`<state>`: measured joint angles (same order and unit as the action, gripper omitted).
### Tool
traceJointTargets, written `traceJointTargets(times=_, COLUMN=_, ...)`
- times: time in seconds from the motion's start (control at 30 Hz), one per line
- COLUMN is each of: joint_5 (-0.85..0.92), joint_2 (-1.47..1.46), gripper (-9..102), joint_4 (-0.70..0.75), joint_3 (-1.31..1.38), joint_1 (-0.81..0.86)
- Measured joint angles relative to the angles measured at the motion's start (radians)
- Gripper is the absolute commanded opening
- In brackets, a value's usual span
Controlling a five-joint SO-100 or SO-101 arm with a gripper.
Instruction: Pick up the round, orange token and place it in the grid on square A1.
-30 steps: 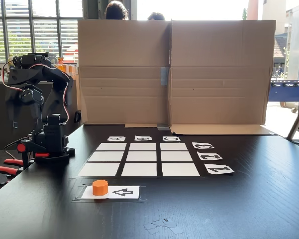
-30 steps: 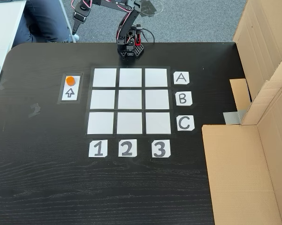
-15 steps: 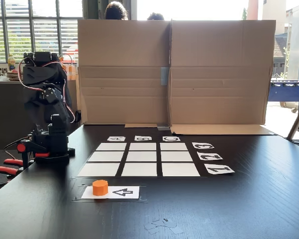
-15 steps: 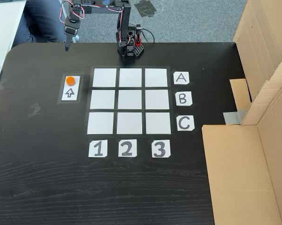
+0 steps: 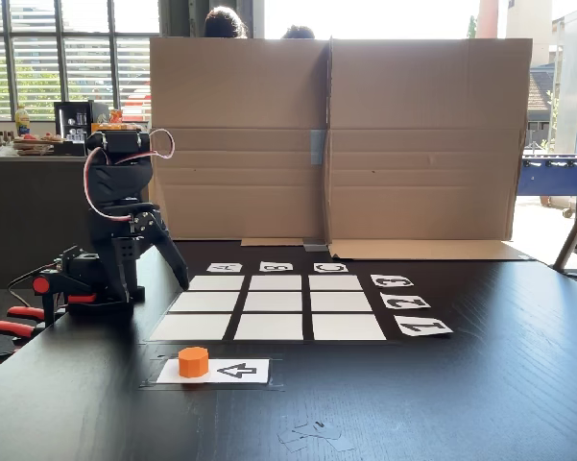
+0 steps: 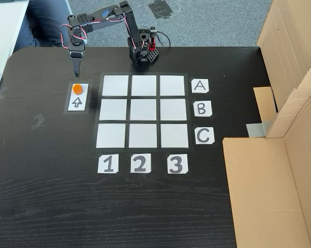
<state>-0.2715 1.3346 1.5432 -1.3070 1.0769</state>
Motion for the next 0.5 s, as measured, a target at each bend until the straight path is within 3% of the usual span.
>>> traceJointTargets(times=0.5, joint_5=-0.009, joint_2=-0.244, gripper=37, joint_4=-0.009, joint_3=0.123, joint_1=-0.075)
